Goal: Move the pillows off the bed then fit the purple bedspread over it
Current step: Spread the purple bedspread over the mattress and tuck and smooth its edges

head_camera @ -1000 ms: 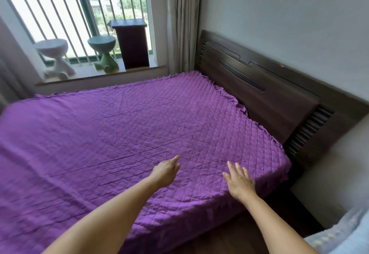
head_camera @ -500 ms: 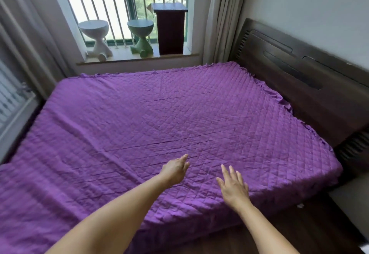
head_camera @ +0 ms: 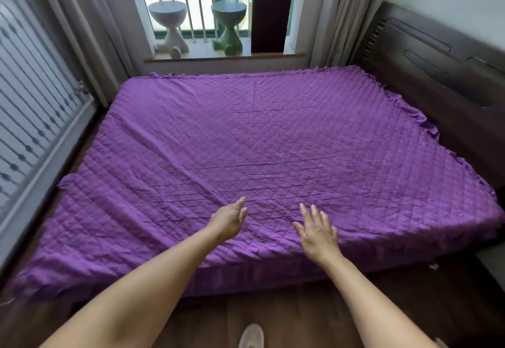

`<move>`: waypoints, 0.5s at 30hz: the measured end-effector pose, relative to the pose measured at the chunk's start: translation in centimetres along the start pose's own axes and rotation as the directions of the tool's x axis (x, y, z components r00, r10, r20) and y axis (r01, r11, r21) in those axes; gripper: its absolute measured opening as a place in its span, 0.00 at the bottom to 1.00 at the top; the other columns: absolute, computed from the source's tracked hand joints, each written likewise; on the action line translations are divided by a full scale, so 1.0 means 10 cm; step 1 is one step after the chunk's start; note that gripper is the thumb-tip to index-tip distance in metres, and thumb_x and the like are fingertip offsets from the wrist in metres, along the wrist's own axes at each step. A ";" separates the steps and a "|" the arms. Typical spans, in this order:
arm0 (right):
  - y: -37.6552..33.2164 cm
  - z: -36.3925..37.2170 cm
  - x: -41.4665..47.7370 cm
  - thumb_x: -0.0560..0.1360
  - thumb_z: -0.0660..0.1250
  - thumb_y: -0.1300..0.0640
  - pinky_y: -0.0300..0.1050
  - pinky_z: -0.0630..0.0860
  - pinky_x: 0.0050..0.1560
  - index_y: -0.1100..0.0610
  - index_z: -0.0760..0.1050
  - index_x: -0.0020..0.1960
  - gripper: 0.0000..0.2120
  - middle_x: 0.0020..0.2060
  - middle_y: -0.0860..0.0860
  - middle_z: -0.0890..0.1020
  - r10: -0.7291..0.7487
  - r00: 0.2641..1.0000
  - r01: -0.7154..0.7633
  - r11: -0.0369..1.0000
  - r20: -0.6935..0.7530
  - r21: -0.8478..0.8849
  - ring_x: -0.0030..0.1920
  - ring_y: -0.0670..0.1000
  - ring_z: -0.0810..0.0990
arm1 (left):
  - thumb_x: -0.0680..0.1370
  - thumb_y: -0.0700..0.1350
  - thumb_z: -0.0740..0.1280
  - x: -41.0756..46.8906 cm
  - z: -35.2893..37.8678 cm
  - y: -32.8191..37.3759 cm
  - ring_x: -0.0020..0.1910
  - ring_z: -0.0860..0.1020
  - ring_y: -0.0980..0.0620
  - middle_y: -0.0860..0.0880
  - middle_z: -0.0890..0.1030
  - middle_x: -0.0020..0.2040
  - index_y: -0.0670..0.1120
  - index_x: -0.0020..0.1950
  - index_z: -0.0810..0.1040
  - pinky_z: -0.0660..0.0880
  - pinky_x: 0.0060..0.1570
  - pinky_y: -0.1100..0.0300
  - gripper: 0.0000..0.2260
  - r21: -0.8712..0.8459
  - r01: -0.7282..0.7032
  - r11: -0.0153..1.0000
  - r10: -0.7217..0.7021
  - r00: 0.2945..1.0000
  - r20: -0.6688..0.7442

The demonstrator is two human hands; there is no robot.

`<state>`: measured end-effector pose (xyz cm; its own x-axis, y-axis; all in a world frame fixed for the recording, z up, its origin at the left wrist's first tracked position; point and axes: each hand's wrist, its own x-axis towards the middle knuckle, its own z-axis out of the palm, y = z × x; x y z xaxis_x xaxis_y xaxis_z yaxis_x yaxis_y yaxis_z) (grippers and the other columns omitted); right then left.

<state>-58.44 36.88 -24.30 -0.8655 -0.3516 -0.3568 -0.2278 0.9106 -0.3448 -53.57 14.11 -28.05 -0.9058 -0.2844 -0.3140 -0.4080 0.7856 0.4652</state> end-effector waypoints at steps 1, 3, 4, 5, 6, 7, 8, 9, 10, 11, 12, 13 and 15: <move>-0.05 0.09 -0.08 0.81 0.48 0.43 0.60 0.46 0.72 0.45 0.45 0.77 0.27 0.77 0.51 0.46 -0.012 1.000 0.012 1.000 0.004 0.006 0.76 0.55 0.44 | 0.82 0.52 0.53 -0.11 0.03 -0.10 0.68 0.68 0.42 0.42 0.70 0.70 0.50 0.76 0.58 0.67 0.65 0.48 0.22 -0.007 0.001 1.000 -0.001 1.000 -0.009; -0.14 0.25 -0.22 0.81 0.48 0.43 0.60 0.46 0.72 0.45 0.44 0.77 0.27 0.77 0.51 0.46 -0.023 1.000 0.023 1.000 0.017 0.022 0.76 0.55 0.44 | 0.82 0.53 0.53 -0.30 0.08 -0.26 0.68 0.69 0.42 0.42 0.71 0.69 0.50 0.75 0.58 0.67 0.64 0.48 0.22 -0.004 0.004 1.000 -0.004 1.000 0.002; -0.19 0.35 -0.31 0.81 0.48 0.43 0.60 0.47 0.72 0.45 0.44 0.77 0.27 0.77 0.51 0.46 -0.031 0.999 0.030 0.999 0.030 0.023 0.76 0.55 0.44 | 0.82 0.53 0.53 -0.43 0.10 -0.35 0.67 0.70 0.42 0.43 0.72 0.69 0.50 0.75 0.58 0.67 0.64 0.48 0.22 -0.008 0.019 1.000 -0.019 1.000 0.019; -0.21 0.43 -0.39 0.81 0.48 0.43 0.59 0.47 0.72 0.45 0.44 0.77 0.27 0.77 0.51 0.46 -0.038 0.998 0.037 0.999 0.040 0.019 0.76 0.54 0.44 | 0.82 0.53 0.53 -0.53 0.12 -0.42 0.66 0.71 0.42 0.43 0.72 0.68 0.51 0.75 0.58 0.68 0.64 0.47 0.22 -0.014 0.037 0.999 -0.037 0.999 0.033; -0.26 0.52 -0.47 0.81 0.49 0.43 0.59 0.48 0.72 0.45 0.44 0.76 0.27 0.77 0.51 0.46 -0.047 0.997 0.046 0.999 0.053 0.015 0.76 0.55 0.44 | 0.82 0.53 0.53 -0.64 0.13 -0.50 0.66 0.71 0.42 0.43 0.72 0.68 0.51 0.75 0.58 0.68 0.64 0.47 0.22 -0.012 0.065 0.998 -0.064 0.997 0.047; -0.29 0.60 -0.53 0.81 0.49 0.42 0.59 0.48 0.72 0.45 0.44 0.76 0.27 0.77 0.51 0.46 -0.054 0.997 0.054 0.998 0.061 0.013 0.76 0.55 0.44 | 0.82 0.53 0.52 -0.73 0.14 -0.59 0.66 0.70 0.43 0.44 0.72 0.69 0.52 0.75 0.58 0.67 0.64 0.47 0.22 -0.008 0.080 0.997 -0.080 0.995 0.052; -0.31 0.66 -0.58 0.81 0.48 0.42 0.60 0.48 0.72 0.44 0.44 0.76 0.27 0.77 0.51 0.46 -0.057 0.996 0.056 0.998 0.067 0.011 0.76 0.54 0.44 | 0.82 0.53 0.52 -0.81 0.14 -0.66 0.68 0.69 0.43 0.45 0.70 0.70 0.51 0.76 0.57 0.66 0.65 0.47 0.22 -0.011 0.092 0.996 -0.091 0.994 0.056; -0.33 0.72 -0.61 0.81 0.48 0.42 0.60 0.48 0.72 0.44 0.44 0.76 0.27 0.77 0.51 0.46 -0.056 0.996 0.056 0.998 0.073 0.004 0.76 0.54 0.44 | 0.82 0.53 0.52 -0.86 0.13 -0.74 0.69 0.68 0.44 0.45 0.69 0.71 0.51 0.76 0.57 0.66 0.66 0.48 0.22 -0.020 0.098 0.995 -0.097 0.994 0.055; -0.37 0.77 -0.63 0.81 0.48 0.42 0.60 0.48 0.72 0.44 0.44 0.76 0.27 0.77 0.51 0.46 -0.058 0.995 0.059 0.998 0.082 -0.003 0.76 0.54 0.44 | 0.82 0.53 0.52 -0.93 0.10 -0.83 0.70 0.67 0.45 0.45 0.68 0.72 0.50 0.76 0.57 0.65 0.66 0.49 0.22 -0.030 0.109 0.994 -0.107 0.993 0.054; -0.42 0.82 -0.64 0.81 0.48 0.42 0.60 0.48 0.72 0.44 0.44 0.76 0.27 0.77 0.51 0.46 -0.060 0.994 0.061 0.998 0.090 -0.008 0.76 0.54 0.44 | 0.82 0.53 0.52 -0.97 0.08 -0.93 0.70 0.67 0.45 0.45 0.68 0.72 0.50 0.76 0.57 0.65 0.66 0.49 0.22 -0.039 0.115 0.993 -0.114 0.993 0.045; -0.48 0.88 -0.65 0.81 0.48 0.42 0.60 0.48 0.72 0.44 0.44 0.76 0.27 0.77 0.51 0.46 -0.061 0.993 0.062 0.998 0.098 -0.012 0.76 0.54 0.44 | 0.82 0.53 0.53 -1.03 0.05 -1.02 0.70 0.66 0.45 0.45 0.68 0.72 0.50 0.76 0.57 0.65 0.67 0.49 0.22 -0.048 0.128 0.991 -0.126 0.991 0.040; -0.54 0.92 -0.65 0.81 0.48 0.42 0.60 0.48 0.72 0.45 0.44 0.76 0.27 0.77 0.51 0.46 -0.063 0.992 0.065 0.998 0.105 -0.015 0.76 0.54 0.44 | 0.82 0.53 0.53 -1.05 0.02 -1.10 0.71 0.66 0.46 0.46 0.68 0.72 0.51 0.76 0.57 0.64 0.67 0.49 0.22 -0.058 0.141 0.988 -0.139 0.990 0.032; -0.73 1.05 -0.64 0.81 0.48 0.42 0.60 0.48 0.72 0.45 0.43 0.77 0.27 0.77 0.51 0.46 -0.076 0.989 0.080 0.996 0.123 -0.029 0.76 0.54 0.43 | 0.82 0.53 0.53 -1.12 -0.04 -1.33 0.71 0.65 0.45 0.46 0.68 0.72 0.51 0.76 0.57 0.64 0.68 0.48 0.22 -0.075 0.169 0.983 -0.168 0.985 0.029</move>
<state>-46.55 30.23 -28.59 -0.7842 -0.4435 -0.4341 -0.3089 0.8856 -0.3468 -38.05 6.68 -30.40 -0.8209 -0.3960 -0.4116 -0.5629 0.6828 0.4658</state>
